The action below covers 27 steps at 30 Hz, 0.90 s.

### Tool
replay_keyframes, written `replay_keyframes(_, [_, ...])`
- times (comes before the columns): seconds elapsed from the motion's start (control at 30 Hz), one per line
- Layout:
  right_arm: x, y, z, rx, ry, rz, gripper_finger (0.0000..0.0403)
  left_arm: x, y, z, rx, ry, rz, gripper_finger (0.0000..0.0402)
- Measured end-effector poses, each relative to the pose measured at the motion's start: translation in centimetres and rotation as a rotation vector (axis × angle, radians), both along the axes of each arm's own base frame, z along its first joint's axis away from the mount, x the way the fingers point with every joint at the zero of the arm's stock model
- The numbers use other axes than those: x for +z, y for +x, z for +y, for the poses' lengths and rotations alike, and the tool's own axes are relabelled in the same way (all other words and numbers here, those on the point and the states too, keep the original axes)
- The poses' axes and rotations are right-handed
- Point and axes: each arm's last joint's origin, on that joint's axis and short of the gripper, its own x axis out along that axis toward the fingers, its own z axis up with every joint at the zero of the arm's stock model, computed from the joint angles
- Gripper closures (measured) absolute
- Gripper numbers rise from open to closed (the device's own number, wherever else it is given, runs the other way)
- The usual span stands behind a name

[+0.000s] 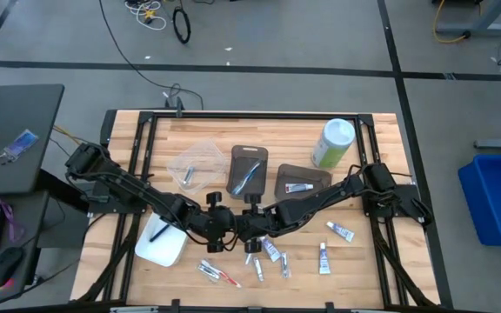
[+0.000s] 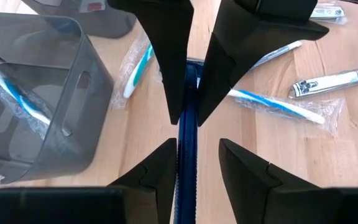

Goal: Pick & Place Travel size toiletries
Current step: Put the blue razor into the white bin

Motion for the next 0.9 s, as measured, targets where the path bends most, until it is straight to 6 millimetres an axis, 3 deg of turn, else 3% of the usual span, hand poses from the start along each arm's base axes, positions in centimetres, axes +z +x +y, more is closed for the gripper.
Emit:
replay_keyframes(0.27, [0.1,0.1,0.0,-0.002,0.004,-0.017,0.0354,1.1,-0.4,0.1,-0.035,0.003,-0.011,0.0259])
replay_keyframes(0.47, [0.8,0.4,0.1,-0.003,0.020,-0.066,0.0354,5.9,-2.1,0.4,-0.081,-0.102,-0.050,0.0255])
replay_keyframes(0.57, [0.8,0.4,0.1,-0.002,0.020,-0.066,0.0354,7.3,-3.5,0.6,-0.067,-0.095,-0.097,0.0256])
replay_keyframes(0.7, [0.7,0.4,0.1,-0.001,0.019,-0.062,0.0354,6.5,-4.8,0.5,-0.065,-0.069,-0.075,0.0261])
replay_keyframes(0.9, [0.7,0.6,0.3,0.004,0.034,-0.091,0.0354,2.5,-5.2,0.3,-0.004,-0.127,-0.045,0.0264])
